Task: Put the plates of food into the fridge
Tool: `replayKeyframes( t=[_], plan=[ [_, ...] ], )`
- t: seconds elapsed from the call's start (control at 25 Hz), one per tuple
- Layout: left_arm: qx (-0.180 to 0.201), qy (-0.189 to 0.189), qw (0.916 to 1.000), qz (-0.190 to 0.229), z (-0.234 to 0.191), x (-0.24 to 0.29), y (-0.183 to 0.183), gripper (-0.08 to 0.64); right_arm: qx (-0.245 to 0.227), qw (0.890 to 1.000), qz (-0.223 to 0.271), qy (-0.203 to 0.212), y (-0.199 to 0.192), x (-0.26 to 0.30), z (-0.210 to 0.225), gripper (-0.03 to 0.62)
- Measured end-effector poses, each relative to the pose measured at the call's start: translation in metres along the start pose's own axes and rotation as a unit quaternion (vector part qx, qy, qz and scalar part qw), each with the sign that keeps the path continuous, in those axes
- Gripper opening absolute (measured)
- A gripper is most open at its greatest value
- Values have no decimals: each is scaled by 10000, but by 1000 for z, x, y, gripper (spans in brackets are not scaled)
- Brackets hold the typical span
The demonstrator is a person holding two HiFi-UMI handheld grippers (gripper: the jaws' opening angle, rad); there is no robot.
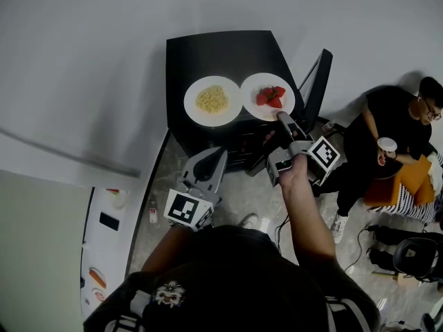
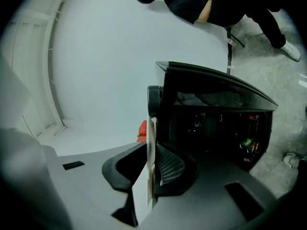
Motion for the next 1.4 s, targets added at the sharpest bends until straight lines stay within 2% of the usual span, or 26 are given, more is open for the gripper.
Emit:
replayKeyframes(
  t=[0.16,0.68,1.04,1.4],
  plan=[
    [-15,31,10000,20,-2,-4,1,23,16,10000,68,-23,-1,-1,-4,40],
    [-94,-36,9999,-120,-10,3,-10,23,-44,9995,276,-121,4,-6,3,34],
    [-254,-50,9992,-318,-35,31,-20,23,-4,9999,127,-109,3,-1,6,34],
    [-174,51,9995,-268,3,2,-24,23,-38,9997,-64,212,-19,-90,-6,35]
  ],
)
Point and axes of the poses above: the fingertips, and each gripper's own axes: x forward along the fingers, z to its right, y out of its top, the point moved 3 cm from there along -x, backward along the fingers, and after that the axes turned 5 degrees about -z, right-handed, at the moved point
